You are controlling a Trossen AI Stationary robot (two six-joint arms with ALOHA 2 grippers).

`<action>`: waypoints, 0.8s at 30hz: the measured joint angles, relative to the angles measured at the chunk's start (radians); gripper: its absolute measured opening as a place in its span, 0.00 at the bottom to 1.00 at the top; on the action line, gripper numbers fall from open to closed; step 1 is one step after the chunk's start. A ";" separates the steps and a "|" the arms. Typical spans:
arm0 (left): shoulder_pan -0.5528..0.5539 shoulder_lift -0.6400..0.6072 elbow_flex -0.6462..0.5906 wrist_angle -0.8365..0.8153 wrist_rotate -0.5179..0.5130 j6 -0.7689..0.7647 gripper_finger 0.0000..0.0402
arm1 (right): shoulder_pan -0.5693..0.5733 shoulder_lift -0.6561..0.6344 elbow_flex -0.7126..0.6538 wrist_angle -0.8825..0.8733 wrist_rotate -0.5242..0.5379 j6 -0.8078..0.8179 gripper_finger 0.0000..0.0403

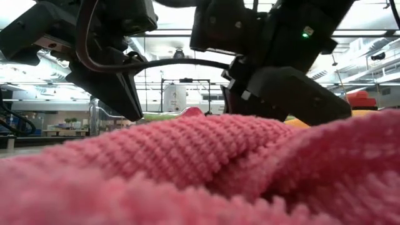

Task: Fold microfiber towels
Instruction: Fold the left pink microfiber towel

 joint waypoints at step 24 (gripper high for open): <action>-0.010 0.000 0.001 -0.066 0.079 0.148 0.16 | -0.018 0.000 0.059 -0.119 -0.164 0.037 0.35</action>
